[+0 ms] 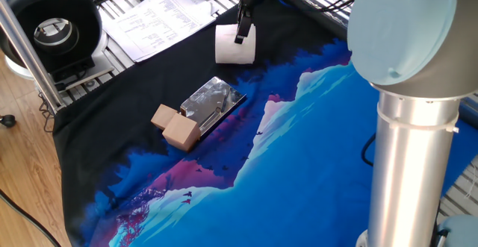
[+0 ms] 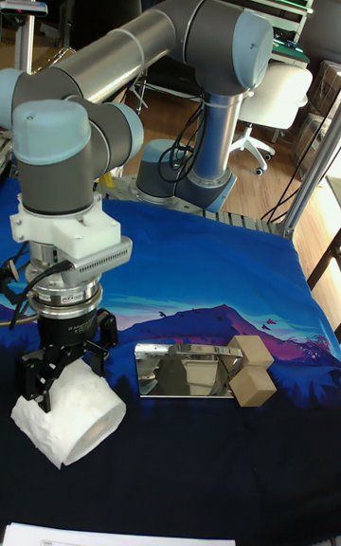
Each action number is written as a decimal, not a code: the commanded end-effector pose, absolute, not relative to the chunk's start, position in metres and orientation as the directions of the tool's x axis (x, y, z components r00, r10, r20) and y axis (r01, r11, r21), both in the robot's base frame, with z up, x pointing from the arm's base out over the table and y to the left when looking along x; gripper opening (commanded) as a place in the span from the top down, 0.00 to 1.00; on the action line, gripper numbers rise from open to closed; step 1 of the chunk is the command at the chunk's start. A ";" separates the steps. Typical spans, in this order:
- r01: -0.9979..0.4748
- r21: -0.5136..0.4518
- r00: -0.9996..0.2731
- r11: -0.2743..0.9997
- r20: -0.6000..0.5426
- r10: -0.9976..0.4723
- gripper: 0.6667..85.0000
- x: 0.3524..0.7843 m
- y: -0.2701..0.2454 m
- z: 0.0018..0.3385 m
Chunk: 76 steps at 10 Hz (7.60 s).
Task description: Put the toilet paper on its holder
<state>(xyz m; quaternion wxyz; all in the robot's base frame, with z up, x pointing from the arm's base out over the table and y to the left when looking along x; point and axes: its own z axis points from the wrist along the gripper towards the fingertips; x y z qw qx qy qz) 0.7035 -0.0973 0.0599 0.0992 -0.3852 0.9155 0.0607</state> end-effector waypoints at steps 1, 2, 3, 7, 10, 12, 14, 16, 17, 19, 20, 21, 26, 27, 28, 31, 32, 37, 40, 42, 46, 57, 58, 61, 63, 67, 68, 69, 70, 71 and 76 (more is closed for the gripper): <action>-0.708 0.001 -0.693 0.706 -0.198 -0.694 0.00 0.703 -0.106 0.049; -0.710 -0.010 -0.688 0.704 -0.205 -0.696 0.00 0.706 -0.107 0.045; -0.712 -0.019 -0.683 0.702 -0.213 -0.698 0.00 0.709 -0.107 0.041; -0.705 -0.036 -0.683 0.708 -0.233 -0.692 0.12 0.710 -0.095 0.033; -0.724 -0.008 -0.670 0.690 -0.232 -0.705 0.26 0.704 -0.102 0.039; -0.777 -0.024 -0.618 0.629 -0.161 -0.769 0.32 0.699 -0.125 0.053; -0.796 -0.034 -0.598 0.604 -0.106 -0.794 0.33 0.695 -0.134 0.069; -0.785 -0.012 -0.613 0.619 -0.117 -0.781 0.34 0.691 -0.129 0.070; -0.785 -0.019 -0.613 0.619 -0.113 -0.782 0.34 0.692 -0.131 0.070; -0.778 -0.008 -0.623 0.628 -0.115 -0.774 0.34 0.690 -0.129 0.070; -0.777 -0.004 -0.625 0.629 -0.116 -0.772 0.33 0.688 -0.128 0.071; -0.798 -0.026 -0.596 0.602 -0.109 -0.795 0.33 0.691 -0.131 0.068; -0.803 -0.019 -0.583 0.595 -0.178 -0.793 0.00 0.695 -0.110 0.060; -0.803 -0.026 -0.582 0.596 -0.182 -0.792 0.00 0.696 -0.111 0.059; -0.799 -0.023 -0.587 0.600 -0.180 -0.789 0.00 0.695 -0.111 0.059; -0.772 0.048 -0.630 0.634 -0.192 -0.753 0.00 0.682 -0.099 0.066; -0.769 0.063 -0.635 0.637 -0.190 -0.748 0.00 0.679 -0.097 0.068; -0.760 0.089 -0.648 0.644 -0.191 -0.737 0.00 0.673 -0.083 0.076; -0.770 0.004 -0.628 0.638 -0.173 -0.758 0.00 0.671 -0.077 0.050; -0.795 -0.050 -0.590 0.604 -0.165 -0.790 0.00 0.679 -0.087 0.044; -0.857 -0.150 -0.477 0.493 -0.134 -0.869 0.00 0.701 -0.121 0.047; -0.870 -0.113 -0.477 0.480 -0.049 -0.877 0.41 0.682 -0.124 0.076; -0.872 -0.091 -0.477 0.480 -0.057 -0.877 0.40 0.678 -0.119 0.076; -0.901 -0.049 -0.429 0.431 -0.046 -0.902 0.39 0.667 -0.116 0.075; -0.938 -0.046 -0.341 0.343 -0.041 -0.939 0.38 0.665 -0.115 0.077; -0.983 -0.052 -0.176 0.175 0.016 -0.984 0.41 0.650 -0.115 0.086; -0.986 -0.055 -0.161 0.159 0.030 -0.987 0.41 0.645 -0.112 0.087; -0.986 -0.050 -0.161 0.160 0.016 -0.987 0.42 0.640 -0.104 0.088; -0.984 -0.041 -0.170 0.171 -0.021 -0.985 0.42 0.635 -0.090 0.088; -0.982 -0.037 -0.184 0.186 -0.058 -0.981 0.42 0.632 -0.075 0.087; -0.977 -0.026 -0.211 0.211 -0.012 -0.977 0.42 0.624 -0.042 0.094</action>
